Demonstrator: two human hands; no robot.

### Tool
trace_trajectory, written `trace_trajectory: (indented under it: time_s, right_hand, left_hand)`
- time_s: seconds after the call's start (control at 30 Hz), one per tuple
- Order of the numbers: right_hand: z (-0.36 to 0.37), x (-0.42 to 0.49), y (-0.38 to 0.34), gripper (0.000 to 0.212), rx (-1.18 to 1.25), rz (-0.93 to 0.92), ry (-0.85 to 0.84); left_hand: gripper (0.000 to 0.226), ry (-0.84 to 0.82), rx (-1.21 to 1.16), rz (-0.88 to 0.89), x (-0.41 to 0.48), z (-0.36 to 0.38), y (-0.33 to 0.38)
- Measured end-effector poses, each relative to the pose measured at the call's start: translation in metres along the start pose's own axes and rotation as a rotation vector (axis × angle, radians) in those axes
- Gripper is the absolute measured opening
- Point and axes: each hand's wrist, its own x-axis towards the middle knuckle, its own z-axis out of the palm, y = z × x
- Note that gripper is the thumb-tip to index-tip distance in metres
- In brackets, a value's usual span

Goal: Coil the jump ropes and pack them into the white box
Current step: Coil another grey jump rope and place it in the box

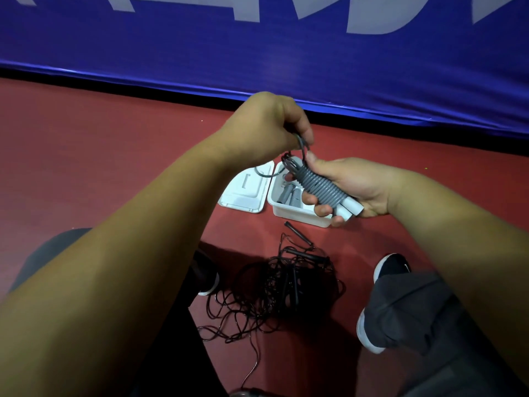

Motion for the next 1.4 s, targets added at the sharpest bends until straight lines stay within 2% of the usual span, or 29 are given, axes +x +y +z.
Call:
trace_trajectory:
  time_s: [0.2, 0.4, 0.6, 0.73, 0.8, 0.97, 1.07, 1.13, 1.2, 1.4]
  right_hand:
    - [-0.004, 0.005, -0.002, 0.076, 0.054, -0.051, 0.158]
    - [-0.002, 0.007, -0.003, 0.057, 0.074, -0.092, 0.278]
    - [-0.003, 0.007, -0.006, 0.049, 0.053, -0.134, 0.368]
    - [-0.003, 0.008, -0.005, 0.065, 0.004, -0.160, 0.400]
    - [-0.002, 0.008, -0.005, 0.064, -0.019, -0.178, 0.435]
    - [0.001, 0.007, -0.005, 0.059, -0.044, -0.192, 0.542]
    - [0.001, 0.006, -0.008, 0.059, -0.030, -0.208, 0.562]
    - [0.001, 0.006, -0.010, 0.061, -0.020, -0.211, 0.566]
    - [-0.001, 0.005, -0.011, 0.062, -0.009, -0.209, 0.572]
    - [0.003, 0.003, -0.009, 0.061, -0.031, -0.167, 0.495]
  left_hand:
    - [0.024, -0.001, 0.008, 0.017, -0.002, -0.005, -0.002]
    - [0.020, -0.087, 0.078, 0.042, -0.008, -0.005, -0.003]
    - [0.011, -0.174, -0.136, -0.137, -0.009, -0.004, -0.013]
    - [0.013, -0.231, -0.153, -0.255, -0.008, 0.002, -0.022]
    - [0.014, -0.293, -0.165, -0.309, -0.009, 0.006, -0.025]
    - [0.020, -0.230, -0.325, -0.408, -0.006, 0.007, -0.025]
    - [0.030, -0.258, -0.463, -0.466, -0.004, 0.006, -0.021]
    - [0.027, -0.272, -0.539, -0.477, -0.004, 0.007, -0.021]
    - [0.021, -0.293, -0.513, -0.435, -0.004, 0.006, -0.025]
    - [0.021, -0.407, -0.190, -0.372, -0.010, 0.010, -0.037]
